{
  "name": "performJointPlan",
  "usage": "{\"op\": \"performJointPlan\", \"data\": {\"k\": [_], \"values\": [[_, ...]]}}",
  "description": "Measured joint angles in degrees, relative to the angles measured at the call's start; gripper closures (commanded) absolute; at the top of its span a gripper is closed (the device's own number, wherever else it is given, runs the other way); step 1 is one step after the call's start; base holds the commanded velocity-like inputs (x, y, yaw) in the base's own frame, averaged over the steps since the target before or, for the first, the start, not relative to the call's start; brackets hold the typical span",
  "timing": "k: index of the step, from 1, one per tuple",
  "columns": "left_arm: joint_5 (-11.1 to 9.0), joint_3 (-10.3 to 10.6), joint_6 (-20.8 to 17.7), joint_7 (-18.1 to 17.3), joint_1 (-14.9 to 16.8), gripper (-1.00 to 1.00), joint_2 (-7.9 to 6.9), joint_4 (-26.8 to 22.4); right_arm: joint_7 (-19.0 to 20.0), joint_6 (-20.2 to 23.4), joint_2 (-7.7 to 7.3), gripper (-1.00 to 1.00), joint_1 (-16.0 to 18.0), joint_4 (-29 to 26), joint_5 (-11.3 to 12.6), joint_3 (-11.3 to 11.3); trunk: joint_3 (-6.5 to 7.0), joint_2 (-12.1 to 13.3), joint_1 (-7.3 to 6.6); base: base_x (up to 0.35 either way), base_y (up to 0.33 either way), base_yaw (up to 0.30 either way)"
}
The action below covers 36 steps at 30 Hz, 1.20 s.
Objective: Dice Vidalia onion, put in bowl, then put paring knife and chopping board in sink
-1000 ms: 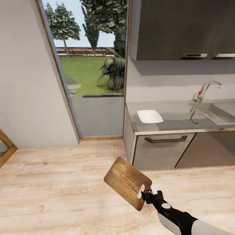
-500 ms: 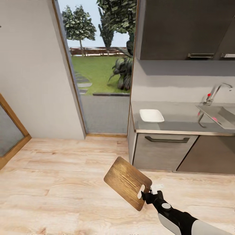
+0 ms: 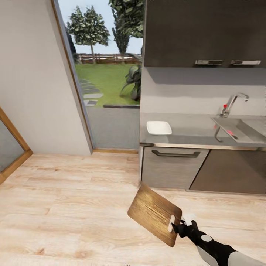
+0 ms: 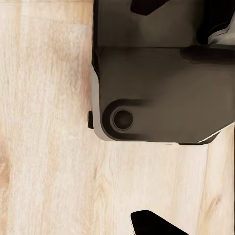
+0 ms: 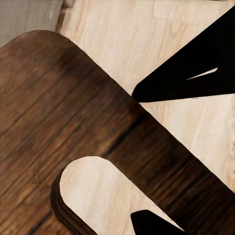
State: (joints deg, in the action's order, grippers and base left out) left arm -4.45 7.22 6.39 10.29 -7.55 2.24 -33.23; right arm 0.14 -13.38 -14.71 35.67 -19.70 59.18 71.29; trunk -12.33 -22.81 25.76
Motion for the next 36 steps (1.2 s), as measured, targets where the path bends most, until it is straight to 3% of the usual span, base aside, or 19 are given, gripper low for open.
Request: {"op": "performJointPlan", "data": {"k": [5,9,14,20,28,30,34,36], "values": [[0.0,0.0,0.0,0.0,0.0,-1.00,0.00,0.0,9.5,-1.1,-0.90,1.00,0.0,4.3,0.1,-0.3,0.00,0.0,0.00,-0.151,-0.312,0.000],[0.0,0.0,0.0,0.0,0.0,-1.00,0.00,0.0,13.0,-1.2,-1.81,1.00,0.0,5.3,0.3,-0.8,0.01,0.0,0.00,-0.151,-0.312,0.000],[0.0,0.0,0.0,0.0,0.0,-1.00,0.06,0.0,13.5,-1.2,-1.95,1.00,0.0,5.5,1.3,-1.6,0.01,0.0,0.00,-0.143,-0.313,0.000],[0.0,0.0,0.0,0.0,0.0,-1.00,0.44,0.2,13.3,-1.1,-2.07,1.00,0.1,5.3,8.0,-2.3,0.01,0.0,-0.01,-0.054,-0.322,0.000],[0.1,0.0,0.0,0.0,-0.1,-1.00,0.80,0.9,12.5,-0.1,-2.81,1.00,1.1,3.5,8.8,-2.4,0.01,0.0,-0.01,-0.002,-0.220,0.000],[0.0,-0.1,0.0,0.0,-0.1,-1.00,0.82,2.0,12.5,1.7,-2.93,1.00,2.3,0.7,8.8,-2.5,0.01,0.0,-0.01,0.000,-0.020,0.000],[0.0,-0.1,0.0,0.0,-0.1,-1.00,0.88,2.9,12.3,5.8,-4.79,1.00,3.6,-9.0,8.6,-2.4,0.02,0.0,-0.01,0.000,-0.005,0.000],[0.0,-0.1,0.0,0.0,-0.1,-1.00,0.87,3.0,9.3,8.1,-5.17,1.00,4.1,-13.9,8.5,-2.6,0.02,0.0,-0.01,0.000,-0.001,0.000]]}}
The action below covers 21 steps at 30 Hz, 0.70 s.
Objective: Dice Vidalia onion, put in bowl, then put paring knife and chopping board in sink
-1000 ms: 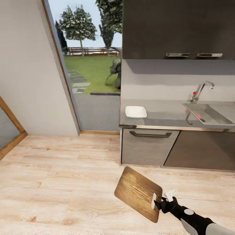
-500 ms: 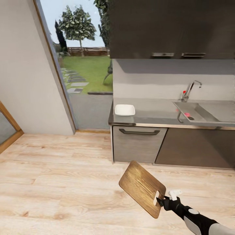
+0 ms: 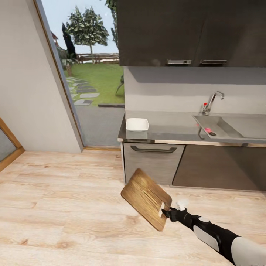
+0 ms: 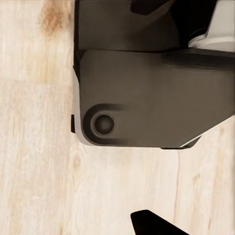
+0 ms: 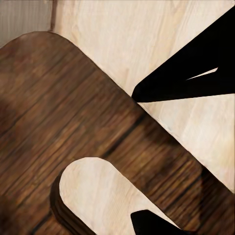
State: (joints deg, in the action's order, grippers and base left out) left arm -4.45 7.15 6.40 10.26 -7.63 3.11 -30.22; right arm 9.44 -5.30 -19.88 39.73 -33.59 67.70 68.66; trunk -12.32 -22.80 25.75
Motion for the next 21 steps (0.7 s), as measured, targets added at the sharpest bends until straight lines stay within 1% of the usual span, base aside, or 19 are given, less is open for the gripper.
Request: {"op": "performJointPlan", "data": {"k": [1,2,4,6,7,8,9,10,11,12,13,14,15,17,18,19,20,21], "values": [[0.0,0.0,0.0,0.0,0.0,-1.00,-0.01,0.0,-1.6,0.6,-0.05,1.00,0.2,-1.4,0.0,-0.2,0.00,0.0,0.00,0.000,0.000,0.000],[0.0,0.0,0.0,0.0,0.0,-1.00,0.00,0.0,-5.3,1.4,-0.10,1.00,0.5,-4.3,-0.1,-0.5,0.00,0.0,0.00,0.000,0.000,0.000],[0.0,0.0,0.0,0.0,0.0,-1.00,0.01,0.1,-13.9,2.4,-0.12,1.00,1.0,-11.1,-1.4,-0.9,0.01,0.0,0.00,0.000,0.000,0.000],[0.0,0.0,0.0,0.0,0.0,-1.00,0.01,0.1,-23.1,3.9,-0.13,1.00,1.1,-18.6,-4.8,-0.9,0.01,0.0,0.00,0.000,0.000,0.000],[0.0,0.0,0.0,0.0,0.0,-1.00,0.02,0.1,-28.4,6.3,-0.11,1.00,1.2,-23.6,-7.2,-1.1,0.00,0.0,0.00,0.000,0.000,0.000],[0.0,0.0,0.0,0.0,0.0,-1.00,0.02,0.1,-31.1,8.5,-0.04,1.00,1.2,-27.9,-9.3,-1.9,0.01,0.0,-0.01,0.000,0.000,0.000],[0.0,0.0,0.0,0.0,0.0,-1.00,0.00,0.1,-33.0,10.6,0.05,1.00,1.2,-30.7,-10.6,-3.5,0.01,0.0,-0.01,0.000,0.000,0.000],[0.0,0.0,0.0,0.0,0.0,-1.00,0.00,0.1,-34.3,12.9,0.08,1.00,1.2,-33.3,-11.7,-6.1,0.01,0.0,0.00,0.000,0.000,0.000],[0.0,0.0,0.0,0.0,0.0,-1.00,-0.02,0.1,-34.8,13.9,0.10,1.00,1.2,-34.7,-12.1,-7.3,0.01,0.0,-0.01,0.000,0.000,0.000],[0.0,0.0,0.0,0.0,0.0,-1.00,-0.01,0.1,-35.6,17.7,0.11,1.00,1.2,-37.7,-11.3,-10.5,-0.01,0.0,0.00,0.000,0.000,0.000],[0.0,0.0,0.0,0.0,0.0,-1.00,0.00,0.1,-35.9,19.0,0.14,1.00,1.2,-40.2,-13.5,-13.4,0.01,0.0,-0.01,0.000,0.000,0.000],[0.0,0.0,0.0,0.0,0.0,-1.00,0.01,0.1,-36.1,21.0,0.15,1.00,1.2,-41.7,-13.2,-14.5,0.00,0.0,-0.01,0.000,0.000,0.000],[0.0,0.0,0.0,0.0,0.0,-1.00,0.00,0.1,-36.3,24.0,0.18,1.00,1.2,-43.8,-13.7,-16.4,0.00,0.0,0.00,0.000,0.000,0.000],[0.0,0.0,0.0,0.0,0.0,-1.00,0.00,0.1,-36.4,27.9,0.22,1.00,1.3,-46.8,-15.4,-19.0,0.01,0.0,0.00,0.000,0.000,0.000],[0.0,0.0,0.0,0.0,0.0,-1.00,-0.01,0.1,-36.5,29.7,0.29,1.00,1.3,-48.2,-16.4,-20.8,0.01,0.0,0.00,0.000,0.000,0.000],[0.0,0.0,0.0,0.0,0.0,-1.00,-0.01,0.1,-36.4,31.7,0.36,1.00,1.3,-49.5,-17.6,-23.1,0.01,0.0,-0.01,0.000,0.000,0.000],[0.0,0.0,0.0,0.0,0.0,-1.00,0.00,0.2,-36.4,34.9,0.57,1.00,1.2,-51.2,-18.0,-26.4,0.00,0.0,0.00,0.000,0.000,0.000],[0.0,0.0,0.0,0.0,0.0,-1.00,0.01,0.3,-36.4,37.7,0.70,1.00,1.3,-52.1,-19.8,-29.2,0.01,0.0,-0.01,0.000,0.000,0.000]]}}
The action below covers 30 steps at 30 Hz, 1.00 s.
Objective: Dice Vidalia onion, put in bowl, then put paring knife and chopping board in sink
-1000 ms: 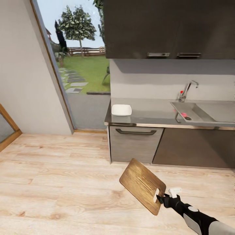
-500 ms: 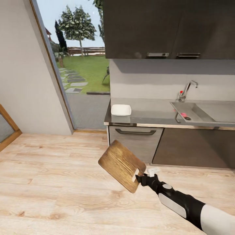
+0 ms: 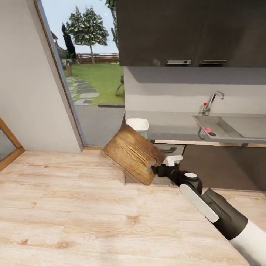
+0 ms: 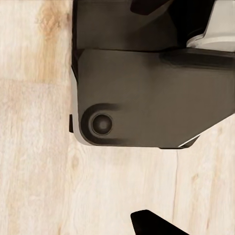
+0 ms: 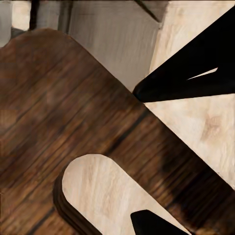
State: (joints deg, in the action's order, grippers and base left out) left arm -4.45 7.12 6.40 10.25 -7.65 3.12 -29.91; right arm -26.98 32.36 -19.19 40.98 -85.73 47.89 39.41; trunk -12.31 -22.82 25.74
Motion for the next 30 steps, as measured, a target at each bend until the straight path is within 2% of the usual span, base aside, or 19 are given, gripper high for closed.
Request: {"op": "performJointPlan", "data": {"k": [2,4,6,8,11,12,13,14,15,16,18,19,20,21,23,25,27,28,30], "values": [[0.0,0.0,0.0,0.0,0.0,-1.00,0.01,0.2,0.0,3.7,0.62,1.00,0.1,-1.1,0.2,-4.0,0.00,0.0,0.01,0.000,-0.003,0.000],[0.0,0.0,0.0,0.0,0.0,-1.00,0.01,0.3,-0.5,8.5,1.25,1.00,0.9,-1.4,-3.2,-9.4,0.00,0.0,0.01,0.000,-0.073,0.000],[0.0,0.0,0.0,0.0,0.0,-1.00,0.01,0.3,-1.3,12.0,1.45,1.00,2.7,-1.3,-6.1,-12.1,0.00,0.0,0.01,0.000,-0.162,0.000],[0.0,0.0,0.0,0.0,0.0,-1.00,0.01,0.4,-1.7,17.1,1.49,1.00,5.0,-1.1,-11.9,-15.0,0.01,0.0,0.00,0.000,-0.199,0.000],[0.0,0.0,0.0,0.0,0.0,-1.00,0.01,0.4,-1.7,19.5,1.47,1.00,7.6,0.1,-14.2,-17.7,0.00,0.0,0.02,0.000,-0.210,0.000],[0.0,0.0,0.0,0.0,0.0,-1.00,0.01,0.4,-1.7,20.6,1.43,1.00,9.0,1.5,-17.1,-18.5,0.01,0.0,0.01,0.000,-0.215,0.000],[0.0,0.0,0.0,0.0,0.0,-1.00,0.01,0.4,-1.6,21.2,1.39,1.00,9.8,2.5,-18.0,-18.8,-0.01,0.0,0.01,0.000,-0.216,0.000],[0.0,0.0,0.0,0.0,0.0,-1.00,0.01,0.4,-1.5,20.7,1.35,1.00,11.5,4.5,-16.9,-19.1,0.00,0.0,0.02,0.000,-0.214,0.000],[0.0,0.0,0.0,0.0,0.0,-1.00,0.01,0.4,-1.3,21.0,1.19,1.00,15.1,9.4,-17.8,-19.4,0.00,0.0,0.03,0.000,-0.212,0.000],[0.0,0.0,0.0,0.0,0.0,-1.00,0.01,0.4,-1.0,22.3,1.09,1.00,17.2,12.2,-21.8,-19.7,0.00,0.0,0.01,0.000,-0.212,0.000],[0.0,0.0,0.0,0.0,0.0,-1.00,0.01,0.5,0.4,21.0,1.13,1.00,20.0,16.0,-17.5,-19.7,0.00,0.0,0.02,0.000,-0.209,0.000],[0.0,0.0,0.0,0.0,0.0,-1.00,0.01,0.5,1.5,21.6,1.05,1.00,21.8,18.3,-19.5,-19.8,0.00,0.0,0.01,0.000,-0.196,0.000],[0.0,0.0,0.0,0.0,0.0,-1.00,0.01,0.4,6.5,21.8,0.99,1.00,26.2,26.0,-18.4,-19.8,-0.01,0.1,0.02,0.000,-0.191,0.000],[0.1,0.0,0.0,0.0,0.0,-1.00,0.01,0.4,8.3,21.7,0.98,1.00,28.0,27.3,-20.6,-19.9,0.01,0.0,0.02,0.000,-0.185,0.000],[0.0,0.0,0.0,0.0,0.0,-1.00,0.01,0.4,11.5,21.6,0.98,1.00,30.9,31.8,-21.2,-19.9,0.00,0.0,0.01,0.000,-0.176,0.000],[0.1,0.0,0.0,0.0,0.0,-1.00,0.01,0.4,14.0,21.7,0.97,1.00,33.0,35.4,-24.1,-19.9,-0.01,0.0,0.01,0.000,-0.169,0.000],[0.0,0.0,0.0,0.0,0.0,-1.00,0.01,0.4,19.1,21.6,1.01,1.00,35.7,40.8,-29.1,-19.8,-0.01,0.0,0.01,0.000,-0.164,0.000],[0.1,0.0,0.0,0.0,0.0,-1.00,0.01,0.4,20.3,21.5,1.03,1.00,36.1,41.7,-30.2,-19.8,-0.01,0.0,0.01,0.014,-0.145,0.000],[0.1,0.0,0.0,0.0,0.0,-1.00,0.01,0.4,29.3,21.4,1.11,1.00,37.2,45.7,-37.4,-19.7,-0.02,0.0,0.00,0.112,-0.111,0.000]]}}
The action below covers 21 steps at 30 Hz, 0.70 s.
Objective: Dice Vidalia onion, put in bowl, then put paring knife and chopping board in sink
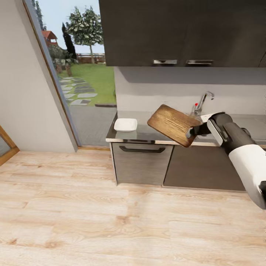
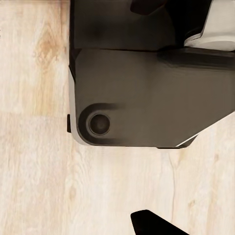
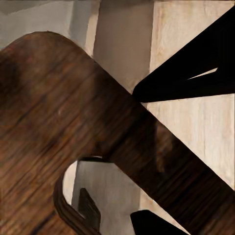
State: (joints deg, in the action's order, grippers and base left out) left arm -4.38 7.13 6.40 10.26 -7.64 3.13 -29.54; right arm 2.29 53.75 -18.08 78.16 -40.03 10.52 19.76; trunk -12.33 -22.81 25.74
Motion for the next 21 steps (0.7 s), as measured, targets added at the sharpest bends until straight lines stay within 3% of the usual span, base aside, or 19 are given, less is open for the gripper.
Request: {"op": "performJointPlan", "data": {"k": [1,2,3,4,6,7,8,11,18,21], "values": [[0.0,0.0,0.0,0.0,0.0,-1.00,0.00,0.0,7.7,0.0,-0.01,1.00,0.2,1.1,-3.3,0.1,0.00,0.0,0.00,0.174,-0.076,0.000],[0.0,0.0,0.0,0.0,0.0,-1.00,0.00,0.0,12.0,0.1,0.01,1.00,0.2,1.0,-2.1,0.2,0.00,0.0,0.00,0.191,-0.061,0.000],[0.0,0.0,0.0,0.0,0.0,-1.00,0.00,0.0,14.0,0.1,-0.04,1.00,0.3,1.1,-2.3,0.2,0.01,0.0,-0.02,0.223,-0.039,0.000],[0.0,0.0,0.0,0.0,0.0,-1.00,0.00,0.0,17.8,-0.2,-0.18,1.00,0.3,1.3,-5.3,0.6,0.00,0.0,-0.01,0.247,-0.025,0.000],[0.0,0.0,0.0,0.0,0.0,-1.00,0.00,0.0,23.6,-0.1,-0.80,1.00,0.3,1.4,-6.2,0.8,0.01,0.0,-0.02,0.267,-0.014,0.000],[0.0,0.0,0.0,0.0,0.0,-1.00,0.00,0.0,24.7,-0.2,-0.97,1.00,0.3,1.4,-7.4,0.8,0.01,0.0,-0.02,0.290,-0.007,0.000],[0.0,0.0,0.0,0.0,0.0,-1.00,0.00,0.0,27.2,-0.3,-1.29,1.00,0.3,1.6,-9.9,1.0,0.00,0.0,-0.02,0.295,-0.005,0.000],[0.0,0.0,0.0,0.0,0.0,-1.00,0.00,0.0,30.3,-0.3,-1.54,1.00,0.3,1.8,-11.5,1.0,0.01,0.0,-0.02,0.309,-0.002,0.000],[0.0,0.0,0.0,0.0,0.0,-1.00,0.00,0.0,31.5,-0.3,-1.74,1.00,0.3,3.1,-12.7,1.1,0.01,0.0,-0.02,0.311,-0.027,0.000],[0.0,0.0,0.0,0.0,0.0,-1.00,0.00,0.0,31.4,-0.4,-1.70,1.00,0.3,3.2,-15.7,1.6,0.00,0.0,-0.01,0.268,-0.195,0.000]]}}
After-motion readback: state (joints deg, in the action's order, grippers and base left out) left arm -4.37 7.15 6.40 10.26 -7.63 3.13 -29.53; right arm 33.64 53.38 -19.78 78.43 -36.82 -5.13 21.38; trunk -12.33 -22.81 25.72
